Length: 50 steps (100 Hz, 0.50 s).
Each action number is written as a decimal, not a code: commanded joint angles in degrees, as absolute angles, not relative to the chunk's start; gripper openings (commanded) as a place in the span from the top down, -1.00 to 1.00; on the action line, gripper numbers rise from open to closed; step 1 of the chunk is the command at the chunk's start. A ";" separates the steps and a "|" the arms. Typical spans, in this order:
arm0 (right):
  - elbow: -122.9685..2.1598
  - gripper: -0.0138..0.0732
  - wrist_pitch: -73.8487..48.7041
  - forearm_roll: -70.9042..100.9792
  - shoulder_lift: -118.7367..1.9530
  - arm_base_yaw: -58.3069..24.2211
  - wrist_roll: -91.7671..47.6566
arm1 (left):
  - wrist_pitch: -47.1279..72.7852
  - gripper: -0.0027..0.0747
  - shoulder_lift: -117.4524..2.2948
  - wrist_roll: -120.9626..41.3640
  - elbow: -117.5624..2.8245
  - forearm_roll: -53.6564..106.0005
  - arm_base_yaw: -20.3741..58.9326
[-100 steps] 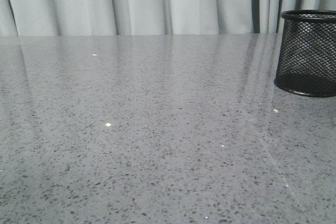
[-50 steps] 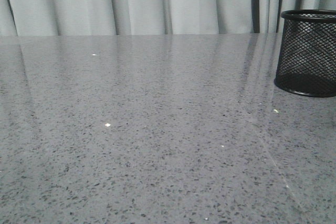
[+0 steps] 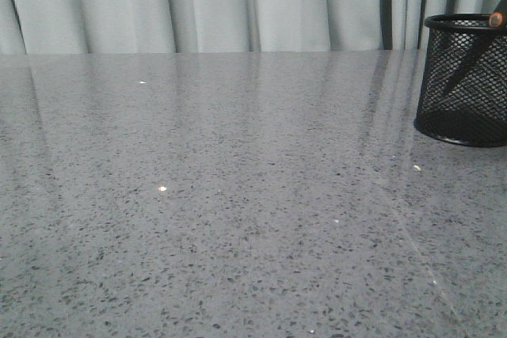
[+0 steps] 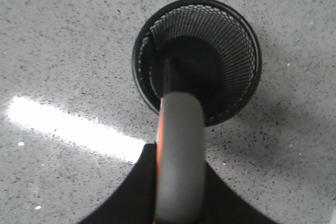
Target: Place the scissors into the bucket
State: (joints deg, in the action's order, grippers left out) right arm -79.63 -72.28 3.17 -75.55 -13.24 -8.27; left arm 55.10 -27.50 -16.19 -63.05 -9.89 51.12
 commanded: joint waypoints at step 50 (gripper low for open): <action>-80.91 0.00 -68.66 -0.45 -76.95 -12.92 -8.33 | 50.32 0.98 -28.19 -15.63 -64.12 -8.23 51.49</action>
